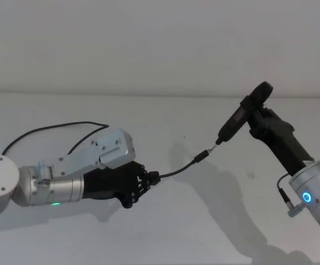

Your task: Pick up the data cable with the one hand.

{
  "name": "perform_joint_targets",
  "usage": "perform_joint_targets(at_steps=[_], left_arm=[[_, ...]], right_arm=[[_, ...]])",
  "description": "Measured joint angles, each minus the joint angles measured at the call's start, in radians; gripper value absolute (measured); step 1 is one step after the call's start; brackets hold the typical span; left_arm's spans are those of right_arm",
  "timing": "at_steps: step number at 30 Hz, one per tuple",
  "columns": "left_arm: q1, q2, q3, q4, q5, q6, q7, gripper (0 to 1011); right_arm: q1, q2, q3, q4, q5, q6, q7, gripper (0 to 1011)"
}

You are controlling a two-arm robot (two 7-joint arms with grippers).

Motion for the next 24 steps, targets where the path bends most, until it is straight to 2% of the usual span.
perform_joint_targets(at_steps=[24], left_arm=[[0.0, 0.0, 0.0, 0.0, 0.0, 0.0, 0.0, 42]], right_arm=[[0.003, 0.01, -0.018, -0.001, 0.018, -0.005, -0.014, 275]])
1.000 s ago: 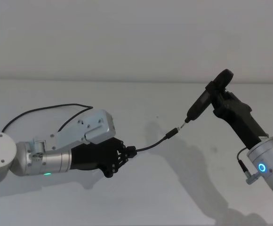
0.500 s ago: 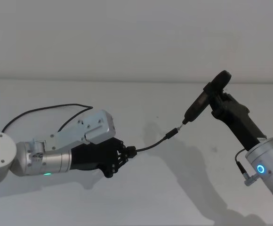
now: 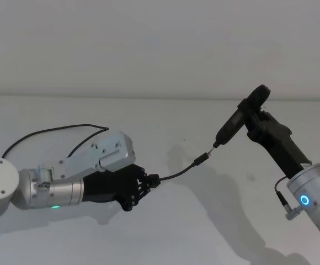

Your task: Pick up the data cable with the one hand.

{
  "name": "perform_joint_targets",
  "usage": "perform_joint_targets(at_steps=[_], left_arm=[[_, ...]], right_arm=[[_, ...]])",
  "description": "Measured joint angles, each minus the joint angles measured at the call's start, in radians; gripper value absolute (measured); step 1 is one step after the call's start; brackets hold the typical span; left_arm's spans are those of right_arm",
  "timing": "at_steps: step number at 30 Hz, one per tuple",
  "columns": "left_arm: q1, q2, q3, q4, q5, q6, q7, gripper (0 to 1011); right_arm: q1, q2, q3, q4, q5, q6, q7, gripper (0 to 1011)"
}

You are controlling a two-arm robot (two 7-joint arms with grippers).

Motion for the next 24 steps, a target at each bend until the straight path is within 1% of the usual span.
perform_joint_targets(at_steps=[24], left_arm=[[0.0, 0.0, 0.0, 0.0, 0.0, 0.0, 0.0, 42]], right_arm=[[0.005, 0.016, -0.012, 0.007, 0.0, -0.025, -0.017, 275]])
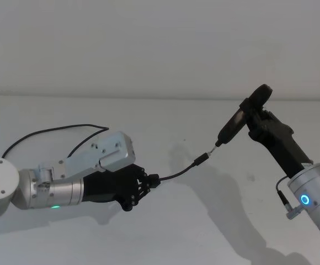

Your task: Pick up the data cable with the one hand.

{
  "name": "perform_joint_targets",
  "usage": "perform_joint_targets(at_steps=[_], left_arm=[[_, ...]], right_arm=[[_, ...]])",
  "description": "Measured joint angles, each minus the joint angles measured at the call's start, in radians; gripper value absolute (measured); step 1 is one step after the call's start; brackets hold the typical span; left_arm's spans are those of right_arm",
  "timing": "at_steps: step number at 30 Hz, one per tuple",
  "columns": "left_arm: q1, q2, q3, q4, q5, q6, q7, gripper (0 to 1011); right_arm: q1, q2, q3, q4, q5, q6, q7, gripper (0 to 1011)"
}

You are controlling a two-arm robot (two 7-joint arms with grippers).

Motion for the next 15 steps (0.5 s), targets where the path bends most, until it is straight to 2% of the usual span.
perform_joint_targets(at_steps=[15], left_arm=[[0.0, 0.0, 0.0, 0.0, 0.0, 0.0, 0.0, 42]], right_arm=[[-0.001, 0.014, -0.011, -0.003, 0.01, -0.007, 0.0, 275]])
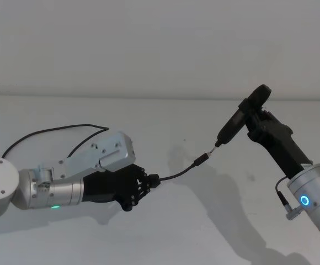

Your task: Pick up the data cable with the one hand.

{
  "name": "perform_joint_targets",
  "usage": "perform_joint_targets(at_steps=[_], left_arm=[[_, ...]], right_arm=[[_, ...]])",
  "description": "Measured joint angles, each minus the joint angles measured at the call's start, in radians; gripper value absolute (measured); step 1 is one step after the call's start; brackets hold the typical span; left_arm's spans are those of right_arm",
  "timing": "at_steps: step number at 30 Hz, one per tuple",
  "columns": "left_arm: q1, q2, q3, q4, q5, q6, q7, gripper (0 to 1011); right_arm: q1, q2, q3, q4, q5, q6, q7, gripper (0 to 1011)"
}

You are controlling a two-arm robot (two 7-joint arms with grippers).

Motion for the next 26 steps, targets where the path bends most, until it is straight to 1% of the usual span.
perform_joint_targets(at_steps=[26], left_arm=[[0.0, 0.0, 0.0, 0.0, 0.0, 0.0, 0.0, 42]], right_arm=[[-0.001, 0.013, -0.009, -0.004, 0.009, -0.005, 0.008, 274]])
